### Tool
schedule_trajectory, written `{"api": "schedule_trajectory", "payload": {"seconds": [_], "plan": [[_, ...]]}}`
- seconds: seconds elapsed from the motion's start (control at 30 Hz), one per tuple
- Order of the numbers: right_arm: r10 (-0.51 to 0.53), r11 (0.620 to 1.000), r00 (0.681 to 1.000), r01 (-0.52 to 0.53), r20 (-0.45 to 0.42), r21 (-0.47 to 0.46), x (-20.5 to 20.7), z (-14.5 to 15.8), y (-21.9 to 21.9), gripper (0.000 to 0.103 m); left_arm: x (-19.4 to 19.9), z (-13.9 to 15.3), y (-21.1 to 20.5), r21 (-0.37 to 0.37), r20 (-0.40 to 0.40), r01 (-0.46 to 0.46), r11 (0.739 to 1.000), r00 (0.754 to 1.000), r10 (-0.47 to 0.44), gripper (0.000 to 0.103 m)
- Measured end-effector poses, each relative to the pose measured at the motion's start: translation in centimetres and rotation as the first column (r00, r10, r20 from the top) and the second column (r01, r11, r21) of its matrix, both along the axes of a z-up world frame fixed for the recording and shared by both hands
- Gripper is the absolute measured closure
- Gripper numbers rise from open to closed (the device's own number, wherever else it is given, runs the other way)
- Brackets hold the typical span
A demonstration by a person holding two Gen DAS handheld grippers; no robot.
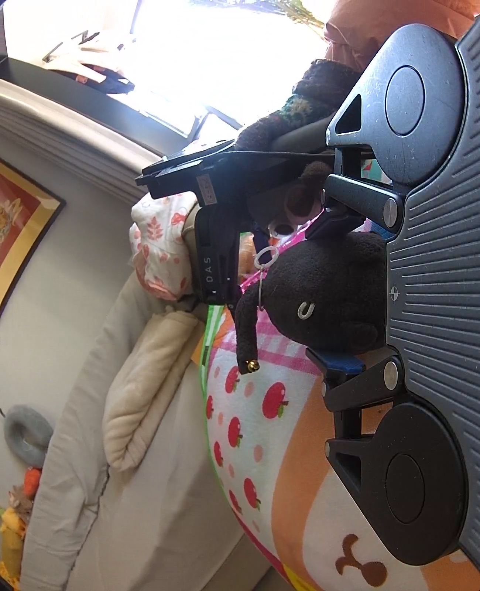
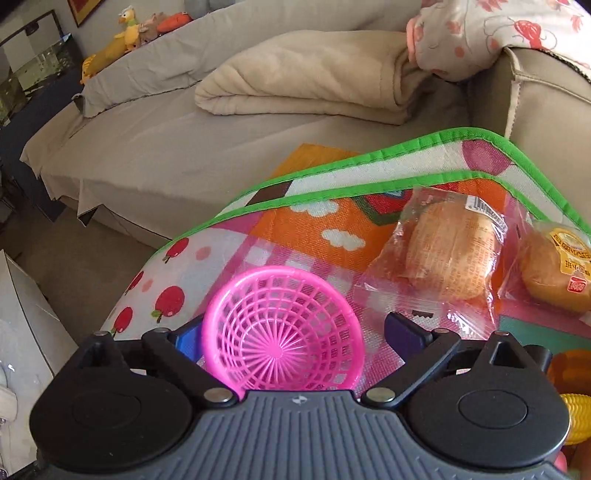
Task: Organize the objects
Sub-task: 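Grasp the black plush toy with the left tool while the right tool grasps the pink basket, then place the plush toy and pink basket into the pink box with both tools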
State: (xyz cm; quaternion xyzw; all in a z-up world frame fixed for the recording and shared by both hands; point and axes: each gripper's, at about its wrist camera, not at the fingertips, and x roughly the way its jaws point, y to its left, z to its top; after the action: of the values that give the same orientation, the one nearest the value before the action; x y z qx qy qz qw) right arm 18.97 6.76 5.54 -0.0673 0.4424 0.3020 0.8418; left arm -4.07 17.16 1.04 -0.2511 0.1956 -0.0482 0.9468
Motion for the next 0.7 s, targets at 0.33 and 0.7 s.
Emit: {"api": "schedule_trajectory", "payload": {"seconds": [0.33, 0.7], "plan": [[-0.026, 0.999, 0.998, 0.025, 0.051, 0.019, -5.4, 3.5, -4.4, 0.021, 0.0, 0.1, -0.1, 0.014, -0.002, -0.007, 1.0, 1.0, 0.007, 0.037], [-0.156, 0.988, 0.973, 0.152, 0.172, 0.039, -19.7, 7.9, -19.0, 0.021, -0.7, 2.2, -7.2, 0.17, -0.059, 0.217, 0.961, 0.976, -0.209, 0.037]]}}
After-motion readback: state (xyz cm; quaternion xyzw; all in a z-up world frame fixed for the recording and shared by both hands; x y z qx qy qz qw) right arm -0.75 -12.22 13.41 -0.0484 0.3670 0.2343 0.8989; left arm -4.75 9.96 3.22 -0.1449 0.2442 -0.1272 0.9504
